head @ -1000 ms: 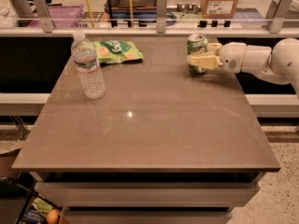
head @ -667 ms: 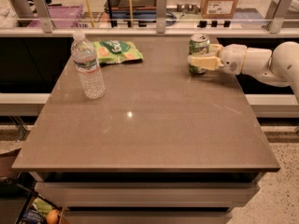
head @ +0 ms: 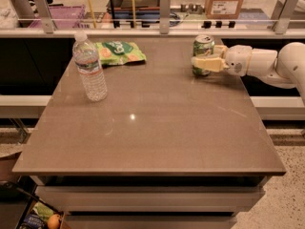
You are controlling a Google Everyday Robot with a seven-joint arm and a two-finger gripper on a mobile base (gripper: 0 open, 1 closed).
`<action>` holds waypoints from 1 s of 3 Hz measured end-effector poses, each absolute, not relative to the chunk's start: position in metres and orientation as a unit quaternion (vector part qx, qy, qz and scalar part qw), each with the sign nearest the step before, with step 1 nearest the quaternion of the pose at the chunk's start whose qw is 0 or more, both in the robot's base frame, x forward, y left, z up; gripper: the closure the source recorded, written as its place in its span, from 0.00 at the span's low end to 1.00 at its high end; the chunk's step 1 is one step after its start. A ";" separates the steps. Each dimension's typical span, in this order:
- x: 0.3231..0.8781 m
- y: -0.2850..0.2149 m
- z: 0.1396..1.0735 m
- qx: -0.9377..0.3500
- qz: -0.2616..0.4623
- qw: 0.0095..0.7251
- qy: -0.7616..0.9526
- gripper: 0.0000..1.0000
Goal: Place green can upright
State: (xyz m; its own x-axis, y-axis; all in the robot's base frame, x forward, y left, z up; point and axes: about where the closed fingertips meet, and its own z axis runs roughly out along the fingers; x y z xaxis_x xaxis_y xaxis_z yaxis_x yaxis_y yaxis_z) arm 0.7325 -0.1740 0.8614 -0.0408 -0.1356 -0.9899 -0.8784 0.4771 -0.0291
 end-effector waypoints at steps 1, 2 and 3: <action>0.733 -0.174 0.861 -0.394 0.326 0.570 0.643 0.61; 0.733 -0.173 0.861 -0.394 0.327 0.569 0.643 0.39; 0.733 -0.172 0.861 -0.394 0.327 0.569 0.643 0.14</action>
Offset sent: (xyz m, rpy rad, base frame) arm 0.0000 0.0001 0.0000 0.0000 0.0000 0.0002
